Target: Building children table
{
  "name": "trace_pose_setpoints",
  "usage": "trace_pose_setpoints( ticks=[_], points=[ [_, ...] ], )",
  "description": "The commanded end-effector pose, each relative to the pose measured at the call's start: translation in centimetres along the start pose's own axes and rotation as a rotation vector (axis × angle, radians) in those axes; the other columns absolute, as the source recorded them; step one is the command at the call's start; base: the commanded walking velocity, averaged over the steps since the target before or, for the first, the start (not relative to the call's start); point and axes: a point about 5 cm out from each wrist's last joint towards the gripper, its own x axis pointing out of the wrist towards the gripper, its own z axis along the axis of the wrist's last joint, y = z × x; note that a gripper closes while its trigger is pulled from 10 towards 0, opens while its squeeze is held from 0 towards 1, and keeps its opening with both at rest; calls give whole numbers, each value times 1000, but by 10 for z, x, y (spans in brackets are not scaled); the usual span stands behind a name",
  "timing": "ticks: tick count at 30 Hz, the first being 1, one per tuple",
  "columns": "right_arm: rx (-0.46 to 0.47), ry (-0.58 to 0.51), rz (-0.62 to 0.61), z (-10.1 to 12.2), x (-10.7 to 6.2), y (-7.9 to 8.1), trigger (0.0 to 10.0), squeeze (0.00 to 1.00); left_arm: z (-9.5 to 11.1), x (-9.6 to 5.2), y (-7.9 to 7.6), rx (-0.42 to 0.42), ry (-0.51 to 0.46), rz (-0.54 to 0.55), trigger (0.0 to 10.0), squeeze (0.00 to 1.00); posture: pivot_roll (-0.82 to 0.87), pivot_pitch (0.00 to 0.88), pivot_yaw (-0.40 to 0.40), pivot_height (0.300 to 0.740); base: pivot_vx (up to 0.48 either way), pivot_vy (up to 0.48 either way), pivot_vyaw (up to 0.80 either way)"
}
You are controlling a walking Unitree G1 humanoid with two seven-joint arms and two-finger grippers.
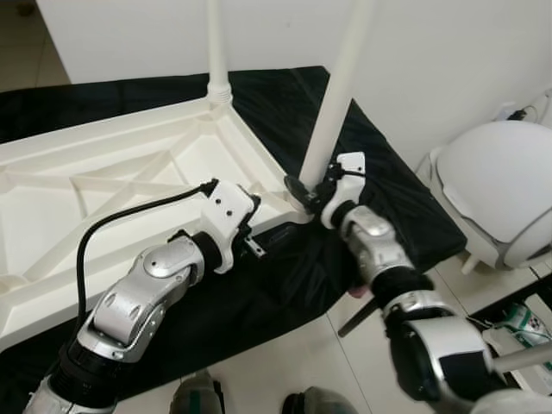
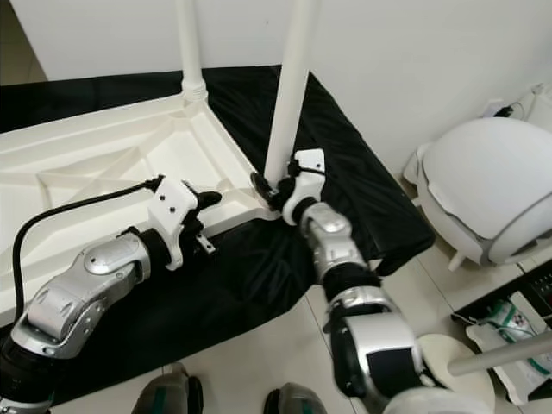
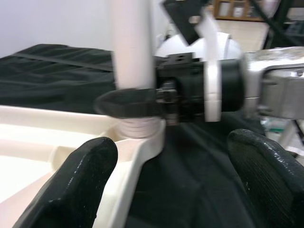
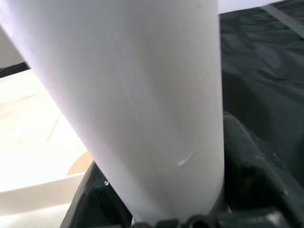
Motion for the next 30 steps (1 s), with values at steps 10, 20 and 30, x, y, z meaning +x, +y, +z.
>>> trace_pose_setpoints(
  ticks=[10, 20, 30],
  points=[
    [105, 25, -135, -17, 2, 51, 10000, 0, 1, 5, -5, 3, 1, -90, 10000, 0, 10, 0, -57, 740, 0, 0, 0],
    [110, 29, -148, -12, -5, 46, 10000, 1000, 0, 5, -6, -2, -1, -83, 10000, 0, 10, 0, -62, 740, 0, 0, 0],
    [52, -12, -14, 3, -13, 17, 10000, 1000, 1, 4, -3, 0, -2, -72, 10000, 0, 4, 0, -65, 740, 0, 0, 0]
  ],
)
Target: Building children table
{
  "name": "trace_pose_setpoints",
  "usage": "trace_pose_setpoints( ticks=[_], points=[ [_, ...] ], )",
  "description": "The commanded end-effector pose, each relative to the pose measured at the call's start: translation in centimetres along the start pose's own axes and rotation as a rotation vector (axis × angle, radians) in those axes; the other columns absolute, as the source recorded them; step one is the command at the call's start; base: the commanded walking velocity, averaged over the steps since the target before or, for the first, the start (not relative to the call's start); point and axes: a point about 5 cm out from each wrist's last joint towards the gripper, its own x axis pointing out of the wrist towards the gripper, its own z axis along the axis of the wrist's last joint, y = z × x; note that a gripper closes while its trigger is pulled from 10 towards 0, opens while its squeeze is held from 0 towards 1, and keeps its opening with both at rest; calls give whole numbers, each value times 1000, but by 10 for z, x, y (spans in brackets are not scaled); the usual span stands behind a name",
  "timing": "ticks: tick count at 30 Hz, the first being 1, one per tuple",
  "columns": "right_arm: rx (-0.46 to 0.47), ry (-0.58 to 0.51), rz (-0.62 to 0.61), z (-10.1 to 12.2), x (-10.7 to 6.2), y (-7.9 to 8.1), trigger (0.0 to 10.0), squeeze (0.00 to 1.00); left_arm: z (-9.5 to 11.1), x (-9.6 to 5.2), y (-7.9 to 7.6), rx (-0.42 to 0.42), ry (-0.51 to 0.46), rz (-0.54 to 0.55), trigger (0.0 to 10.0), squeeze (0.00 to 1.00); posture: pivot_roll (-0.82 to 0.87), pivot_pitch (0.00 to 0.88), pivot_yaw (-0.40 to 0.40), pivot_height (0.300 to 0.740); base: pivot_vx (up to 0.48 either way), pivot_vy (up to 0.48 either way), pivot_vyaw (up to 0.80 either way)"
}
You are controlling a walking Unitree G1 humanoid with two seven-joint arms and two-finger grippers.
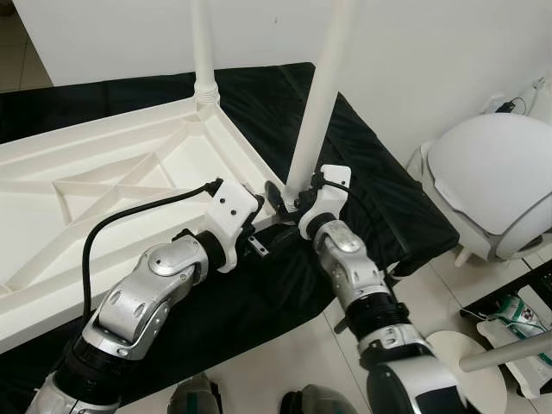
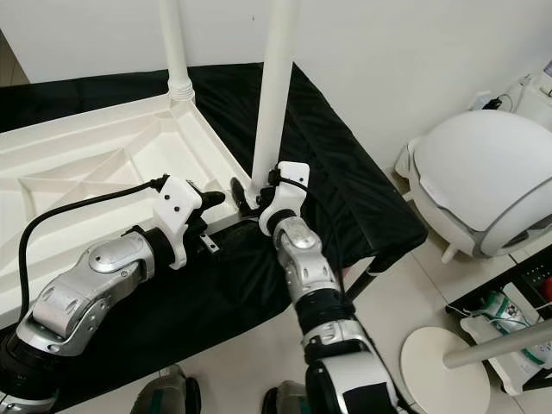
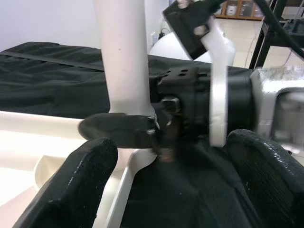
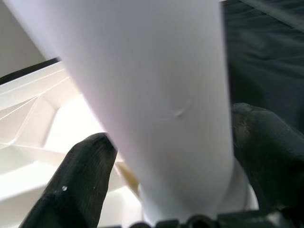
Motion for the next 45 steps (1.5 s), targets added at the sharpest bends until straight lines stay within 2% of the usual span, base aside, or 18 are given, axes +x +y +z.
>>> trace_pose_setpoints(
  ticks=[1, 2, 3, 5, 7, 10, 14, 18, 25, 26, 27, 28, 33, 41, 42, 45],
  points=[
    [-34, -9, 75, 10, -1, -14, 10000, 945, 1, 1, -3, 3, -4, -64, 10000, 0, 6, 0, -65, 740, 0, 0, 0],
    [-65, -1, 125, 14, -2, -24, 10000, 0, 1, 1, -2, 2, -5, -62, 10000, 0, 5, 0, -66, 740, 0, 0, 0],
    [-88, 8, 159, 20, -2, -35, 10000, 0, 1, 1, -1, 2, -5, -59, 10000, 0, 6, 0, -66, 740, 0, 0, 0],
    [-88, 8, 159, 20, -2, -35, 10000, 0, 1, 1, -1, 2, -5, -59, 10000, 0, 6, 0, -66, 740, 0, 0, 0],
    [-128, 26, 201, 27, 1, -49, 10000, 0, 2, 1, 0, 4, -7, -56, 10000, 0, 12, 0, -66, 740, 0, 0, 0],
    [-180, 54, 227, 30, 6, -56, 10000, 0, 3, 0, 1, 7, -8, -50, 10000, 0, 21, 0, -67, 740, 0, 0, 0],
    [-196, 84, 270, 29, 10, -55, 10000, 0, 3, -2, 2, 11, -8, -42, 10000, 0, 34, 0, -70, 740, 0, 0, 0],
    [-212, 120, 342, 24, 14, -46, 10000, 0, 4, -3, 4, 13, -8, -32, 10000, 0, 51, 0, -75, 740, 0, 0, 0],
    [-221, 159, 397, 17, 16, -37, 10000, 0, 4, -4, 4, 15, -8, -24, 10000, 0, 62, 0, -79, 740, 0, 0, 0],
    [-224, 182, 422, 13, 16, -34, 4863, 0, 4, -4, 4, 15, -8, -20, 10000, 0, 69, 0, -81, 740, 0, 0, 0],
    [-224, 182, 422, 13, 16, -34, 4863, 0, 4, -4, 4, 15, -8, -20, 10000, 0, 69, 0, -81, 740, 0, 0, 0],
    [-229, 197, 443, 9, 16, -30, 0, 0, 4, -5, 5, 15, -8, -14, 10000, 0, 75, 0, -83, 740, 0, 0, 0],
    [-231, 208, 462, 5, 16, -29, 0, 0, 4, -6, 4, 15, -8, -9, 10000, 0, 74, 0, -82, 740, 0, 0, 0],
    [-210, 192, 420, 3, 9, -43, 39, 0, 3, -5, 2, 10, -8, -15, 10000, 0, 57, 0, -80, 740, 0, 0, 0],
    [-196, 183, 399, 3, 7, -46, 10000, 0, 3, -5, 2, 8, -9, -18, 10000, 0, 52, 0, -81, 740, 0, 0, 0],
    [-165, 185, 363, 1, 4, -51, 10000, 0, 3, -5, 1, 6, -8, -21, 10000, 0, 49, 0, -81, 740, 0, 0, 0]
  ],
)
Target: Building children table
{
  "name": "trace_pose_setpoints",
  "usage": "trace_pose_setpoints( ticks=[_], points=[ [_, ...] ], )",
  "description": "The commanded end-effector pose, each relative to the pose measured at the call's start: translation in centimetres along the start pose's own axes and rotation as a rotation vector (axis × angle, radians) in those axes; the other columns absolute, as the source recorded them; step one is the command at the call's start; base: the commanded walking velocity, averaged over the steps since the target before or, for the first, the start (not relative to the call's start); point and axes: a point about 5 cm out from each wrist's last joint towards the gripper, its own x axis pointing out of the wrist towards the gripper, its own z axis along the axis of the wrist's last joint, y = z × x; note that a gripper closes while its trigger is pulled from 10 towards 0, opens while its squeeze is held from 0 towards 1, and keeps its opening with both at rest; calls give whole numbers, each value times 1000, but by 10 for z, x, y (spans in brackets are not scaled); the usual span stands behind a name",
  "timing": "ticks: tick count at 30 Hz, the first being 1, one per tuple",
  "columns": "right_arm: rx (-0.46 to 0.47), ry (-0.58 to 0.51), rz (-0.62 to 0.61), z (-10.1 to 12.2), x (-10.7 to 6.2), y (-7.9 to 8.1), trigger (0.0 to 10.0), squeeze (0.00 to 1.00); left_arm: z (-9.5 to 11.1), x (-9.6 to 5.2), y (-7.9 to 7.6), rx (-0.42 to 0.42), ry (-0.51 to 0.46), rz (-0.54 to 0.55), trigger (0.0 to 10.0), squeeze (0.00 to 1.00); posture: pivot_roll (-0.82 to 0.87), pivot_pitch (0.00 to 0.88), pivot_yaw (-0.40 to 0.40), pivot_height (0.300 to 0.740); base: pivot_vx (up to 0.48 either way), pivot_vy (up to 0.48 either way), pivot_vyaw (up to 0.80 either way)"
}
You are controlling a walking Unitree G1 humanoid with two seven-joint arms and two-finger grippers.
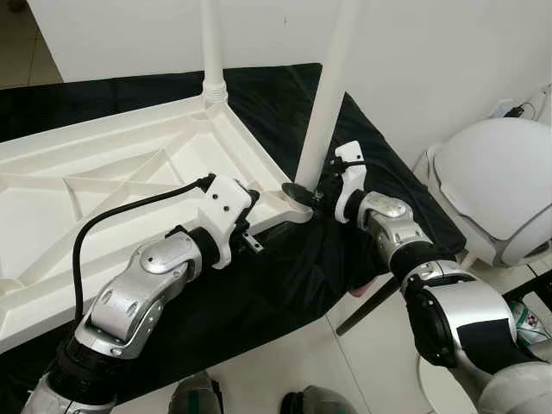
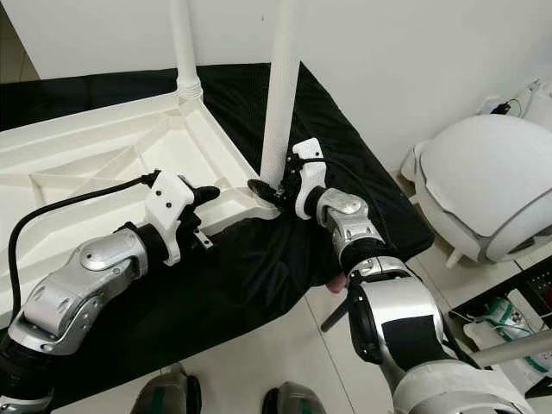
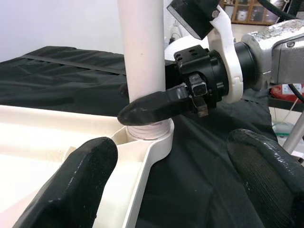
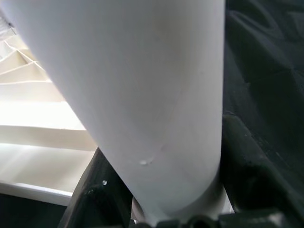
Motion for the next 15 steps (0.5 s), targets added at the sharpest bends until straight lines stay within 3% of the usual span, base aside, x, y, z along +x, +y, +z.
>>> trace_pose_setpoints(
  ticks=[1, 8, 10, 13, 15],
  points=[
    [50, 35, -28, -16, -9, -1, 10000, 0, -2, 0, -5, -7, 10, -50, 10000, 0, 49, 0, -81, 740, 0, 0, 0],
    [72, -7, -49, -17, -11, 1, 10000, 0, -3, 1, -6, -10, 10, -56, 10000, 0, 30, 0, -77, 740, 0, 0, 0],
    [86, -35, -58, -18, -11, 8, 10000, 0, -3, 2, -7, -12, 10, -63, 10000, 0, 15, 0, -75, 740, 0, 0, 0],
    [127, -118, -103, -15, -7, 35, 10000, 0, -3, 4, -9, -14, 10, -82, 10000, 0, 6, 0, -75, 740, 0, 0, 0],
    [141, -134, -126, -14, -5, 42, 10000, 0, -3, 4, -9, -14, 10, -85, 10000, 0, 6, 0, -75, 740, 0, 0, 0]
  ],
)
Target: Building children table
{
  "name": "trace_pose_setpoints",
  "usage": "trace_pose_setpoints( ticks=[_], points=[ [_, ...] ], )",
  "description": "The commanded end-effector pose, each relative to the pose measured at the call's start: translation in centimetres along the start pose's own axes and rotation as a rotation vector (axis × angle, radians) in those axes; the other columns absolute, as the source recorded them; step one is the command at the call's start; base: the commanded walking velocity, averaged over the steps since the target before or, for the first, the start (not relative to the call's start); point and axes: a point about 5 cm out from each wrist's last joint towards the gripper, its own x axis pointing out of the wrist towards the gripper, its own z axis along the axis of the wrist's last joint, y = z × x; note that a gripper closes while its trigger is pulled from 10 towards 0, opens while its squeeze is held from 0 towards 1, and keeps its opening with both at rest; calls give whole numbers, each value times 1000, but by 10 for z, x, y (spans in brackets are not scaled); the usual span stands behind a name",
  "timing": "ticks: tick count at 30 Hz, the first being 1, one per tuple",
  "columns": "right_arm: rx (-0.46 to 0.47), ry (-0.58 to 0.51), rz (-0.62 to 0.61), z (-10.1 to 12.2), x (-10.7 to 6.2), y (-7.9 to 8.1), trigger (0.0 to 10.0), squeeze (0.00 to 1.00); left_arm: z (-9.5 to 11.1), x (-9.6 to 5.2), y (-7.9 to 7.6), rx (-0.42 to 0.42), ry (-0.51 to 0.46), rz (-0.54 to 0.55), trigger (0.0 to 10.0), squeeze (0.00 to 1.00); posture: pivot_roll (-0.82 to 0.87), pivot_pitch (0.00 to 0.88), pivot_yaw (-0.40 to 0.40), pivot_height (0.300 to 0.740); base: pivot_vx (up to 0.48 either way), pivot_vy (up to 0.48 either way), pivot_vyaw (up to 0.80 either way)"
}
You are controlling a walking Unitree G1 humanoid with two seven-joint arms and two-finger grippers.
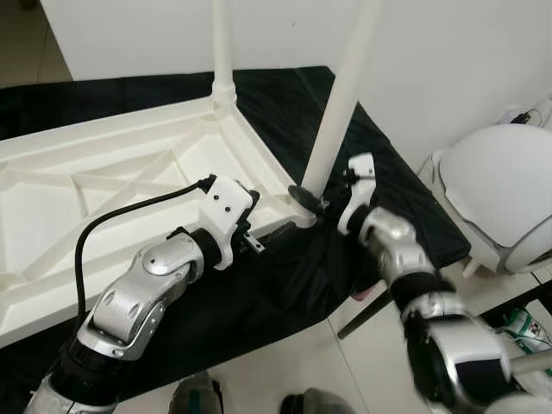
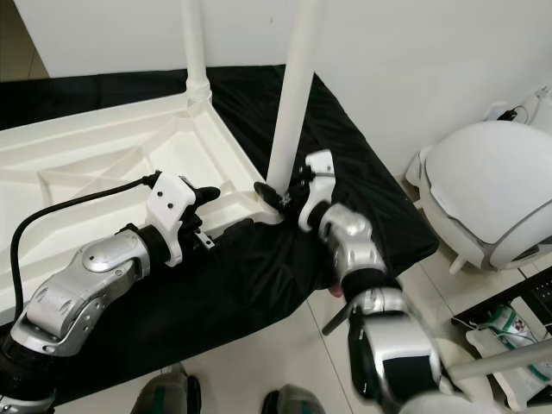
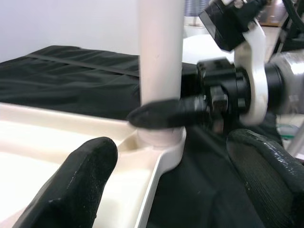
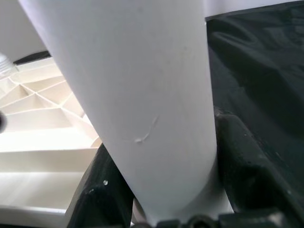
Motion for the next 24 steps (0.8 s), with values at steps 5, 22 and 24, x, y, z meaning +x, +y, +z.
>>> trace_pose_setpoints(
  ticks=[5, 22, 24],
  points=[
    [57, -8, -212, -2, 5, 15, 10000, 0, -3, 2, -7, -5, 11, -76, 10000, 0, 11, 0, -79, 740, 0, 0, 0],
    [131, 33, -475, -1, -1, 22, 10000, 1000, -5, 2, -8, -5, 19, -83, 10000, 0, 21, 0, -83, 740, 0, 0, 0],
    [132, 33, -476, 0, -1, 22, 10000, 1000, -5, 2, -8, -5, 19, -82, 10000, 0, 21, 0, -83, 740, 0, 0, 0]
  ],
)
